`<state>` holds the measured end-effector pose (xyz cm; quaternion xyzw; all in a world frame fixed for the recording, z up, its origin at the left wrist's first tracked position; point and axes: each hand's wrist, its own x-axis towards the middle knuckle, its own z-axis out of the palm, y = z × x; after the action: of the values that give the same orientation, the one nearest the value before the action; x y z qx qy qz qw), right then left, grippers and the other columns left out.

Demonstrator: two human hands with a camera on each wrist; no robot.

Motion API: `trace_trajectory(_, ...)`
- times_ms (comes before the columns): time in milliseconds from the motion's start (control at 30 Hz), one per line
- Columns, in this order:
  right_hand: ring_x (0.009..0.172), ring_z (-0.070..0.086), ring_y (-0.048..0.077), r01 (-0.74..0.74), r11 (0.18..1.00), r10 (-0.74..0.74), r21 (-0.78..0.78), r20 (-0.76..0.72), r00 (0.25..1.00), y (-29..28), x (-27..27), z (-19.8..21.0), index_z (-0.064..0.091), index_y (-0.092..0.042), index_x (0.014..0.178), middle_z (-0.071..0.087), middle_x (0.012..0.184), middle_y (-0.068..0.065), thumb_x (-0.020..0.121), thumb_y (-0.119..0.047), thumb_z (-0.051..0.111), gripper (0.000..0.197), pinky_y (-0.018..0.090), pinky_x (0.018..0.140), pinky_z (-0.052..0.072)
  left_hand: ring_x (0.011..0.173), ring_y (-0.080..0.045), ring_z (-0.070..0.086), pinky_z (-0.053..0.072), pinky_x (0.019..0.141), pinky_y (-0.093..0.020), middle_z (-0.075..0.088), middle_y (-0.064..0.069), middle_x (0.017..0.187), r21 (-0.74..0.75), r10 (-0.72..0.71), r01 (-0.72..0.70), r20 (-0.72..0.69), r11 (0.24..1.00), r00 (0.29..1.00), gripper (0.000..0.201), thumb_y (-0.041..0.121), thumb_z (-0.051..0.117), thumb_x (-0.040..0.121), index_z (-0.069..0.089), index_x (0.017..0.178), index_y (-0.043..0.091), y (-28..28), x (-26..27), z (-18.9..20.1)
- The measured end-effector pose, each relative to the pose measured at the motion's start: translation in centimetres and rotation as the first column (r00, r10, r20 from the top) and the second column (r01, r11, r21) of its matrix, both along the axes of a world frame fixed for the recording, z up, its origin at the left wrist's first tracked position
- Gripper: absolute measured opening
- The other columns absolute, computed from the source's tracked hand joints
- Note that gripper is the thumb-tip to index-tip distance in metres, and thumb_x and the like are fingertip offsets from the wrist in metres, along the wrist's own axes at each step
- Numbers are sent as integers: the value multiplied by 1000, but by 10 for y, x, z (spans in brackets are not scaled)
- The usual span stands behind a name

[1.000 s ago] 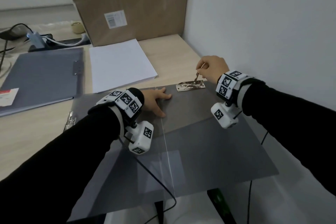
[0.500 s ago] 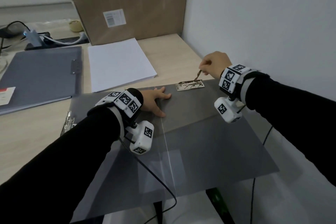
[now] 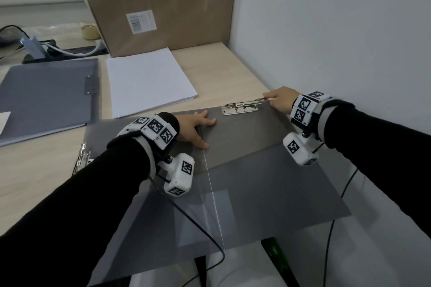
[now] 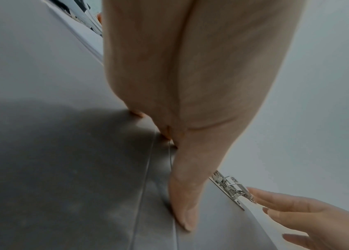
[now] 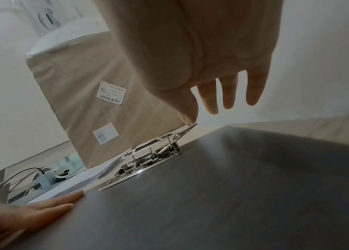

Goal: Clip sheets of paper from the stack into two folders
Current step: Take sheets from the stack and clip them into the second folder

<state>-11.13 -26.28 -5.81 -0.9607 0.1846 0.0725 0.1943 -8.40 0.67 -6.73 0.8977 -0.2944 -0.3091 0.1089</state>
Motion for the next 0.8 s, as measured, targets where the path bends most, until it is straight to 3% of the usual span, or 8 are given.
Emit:
trace_trajectory(133, 142, 31, 24, 17, 998, -20, 57, 50, 999, 6, -5, 8, 33, -23, 148, 30, 156, 4, 93, -4, 42, 59, 27, 112, 26, 150, -15, -3, 2, 119, -30, -6, 3, 162, 22, 23, -24, 33, 999, 999, 85, 33, 68, 83, 17, 151, 31, -1, -4, 2)
trace_trajectory(233, 139, 36, 21, -21, 996, 8, 92, 138, 990, 17, -6, 20, 49, -20, 139, 40, 150, 3, 90, -8, 50, 50, 27, 110, 28, 150, -17, 5, 7, 119, -30, -2, 3, 162, 5, 70, -71, 57, 997, 996, 85, 34, 70, 82, 20, 151, 29, 0, -6, 3)
trace_trajectory(367, 133, 44, 18, -162, 980, 138, 112, 197, 971, 57, 7, 38, 57, -17, 130, 50, 142, 3, 88, -8, 52, 43, 27, 109, 31, 137, -24, 38, 30, 107, -27, 34, -4, 153, -212, 278, -264, 39, 941, 960, 71, 28, 70, 82, 37, 145, 24, 10, -4, 11)
trace_trajectory(433, 132, 46, 18, -231, 966, 206, 119, 191, 960, 86, 19, 44, 53, -16, 133, 51, 141, 4, 88, -11, 54, 46, 29, 111, 33, 131, -25, 46, 35, 102, -27, 44, -7, 147, -358, 433, -401, 10, 843, 901, 61, 22, 66, 86, 43, 142, 19, 25, 3, 19)
trace_trajectory(500, 131, 46, 19, -292, 950, 273, 111, 158, 949, 116, 34, 46, 51, -13, 135, 50, 142, 4, 89, -14, 56, 46, 28, 110, 33, 136, -23, 42, 30, 110, -28, 43, -8, 148, -416, 573, -512, 27, 751, 819, 54, 14, 60, 89, 45, 141, 10, 50, 18, 25)
trace_trajectory(667, 142, 31, 23, -344, 937, 348, 68, -62, 936, 169, 70, 30, 32, -9, 148, 31, 155, 7, 92, -24, 56, 62, 29, 113, 26, 138, -30, 36, 27, 114, -31, 37, -16, 150, -343, 813, -757, 33, 556, 582, 51, 9, 47, 93, 38, 142, 0, 107, 55, 20)
trace_trajectory(733, 143, 29, 24, -358, 933, 360, 41, -113, 926, 179, 80, 21, 30, -8, 148, 29, 156, 8, 93, -24, 55, 63, 29, 113, 26, 136, -32, 39, 31, 110, -33, 40, -20, 147, -330, 848, -800, 3, 501, 530, 47, 7, 43, 95, 37, 140, -4, 115, 63, 17)
trace_trajectory(800, 138, 37, 28, -377, 926, 373, -3, -142, 917, 186, 86, 12, 38, 0, 143, 38, 150, 14, 92, -21, 55, 57, 32, 111, 32, 132, -35, 44, 36, 105, -35, 44, -23, 142, -314, 853, -808, 9, 498, 522, 44, 6, 39, 96, 38, 138, -6, 117, 72, 14)
